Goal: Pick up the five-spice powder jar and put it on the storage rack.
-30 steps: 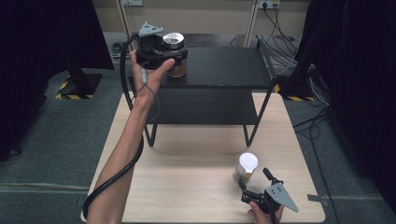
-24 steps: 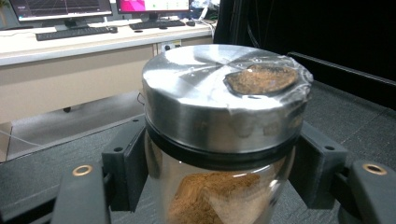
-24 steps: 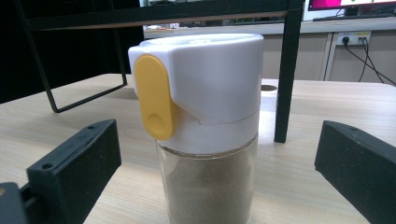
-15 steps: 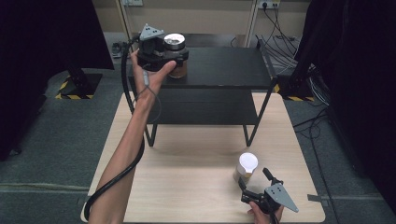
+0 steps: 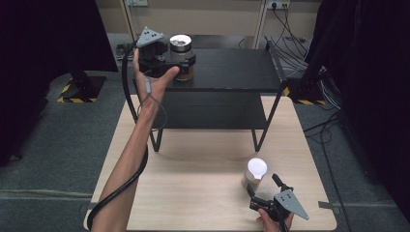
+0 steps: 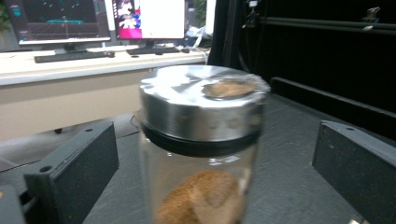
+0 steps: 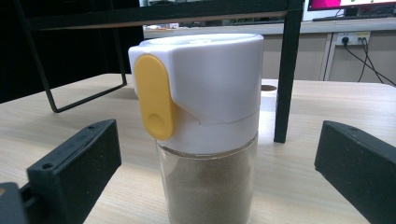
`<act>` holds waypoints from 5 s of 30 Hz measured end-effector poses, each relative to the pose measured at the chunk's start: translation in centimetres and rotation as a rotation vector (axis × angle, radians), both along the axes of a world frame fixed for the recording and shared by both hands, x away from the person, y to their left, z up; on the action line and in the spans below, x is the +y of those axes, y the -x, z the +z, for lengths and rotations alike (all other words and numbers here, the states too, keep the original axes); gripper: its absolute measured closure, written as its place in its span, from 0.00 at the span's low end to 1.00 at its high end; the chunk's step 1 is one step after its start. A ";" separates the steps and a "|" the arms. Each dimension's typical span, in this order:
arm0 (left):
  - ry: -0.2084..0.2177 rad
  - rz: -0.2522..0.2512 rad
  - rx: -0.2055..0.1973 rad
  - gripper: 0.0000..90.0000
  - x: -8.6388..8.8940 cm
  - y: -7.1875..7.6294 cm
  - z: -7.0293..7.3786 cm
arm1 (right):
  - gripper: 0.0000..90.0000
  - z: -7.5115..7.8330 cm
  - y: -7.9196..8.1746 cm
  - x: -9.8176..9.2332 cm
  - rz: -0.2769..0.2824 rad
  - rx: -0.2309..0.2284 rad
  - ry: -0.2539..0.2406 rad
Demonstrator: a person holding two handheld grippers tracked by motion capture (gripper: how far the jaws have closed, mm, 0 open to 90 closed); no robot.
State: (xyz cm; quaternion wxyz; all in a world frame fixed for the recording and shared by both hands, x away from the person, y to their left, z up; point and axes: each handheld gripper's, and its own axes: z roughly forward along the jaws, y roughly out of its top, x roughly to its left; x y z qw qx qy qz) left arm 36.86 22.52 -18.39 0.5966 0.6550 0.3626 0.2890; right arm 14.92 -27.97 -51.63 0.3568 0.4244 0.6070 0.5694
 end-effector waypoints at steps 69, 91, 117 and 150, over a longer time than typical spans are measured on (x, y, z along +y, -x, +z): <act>0.085 -0.170 -0.135 0.00 0.0 11.1 -12.9 | 0.00 0.0 0.0 0.0 0.000 0.002 -0.001; 0.094 -0.109 -0.144 0.00 -0.6 14.5 -21.3 | 0.00 0.1 -0.1 0.0 0.005 0.003 0.005; 0.133 -0.087 -0.056 0.00 -1.2 16.0 -30.5 | 0.01 0.1 -0.1 -0.1 0.004 0.004 0.000; 0.129 -0.073 0.001 0.01 -0.8 18.1 -34.4 | 0.00 0.0 -0.1 -0.2 0.007 0.006 -0.010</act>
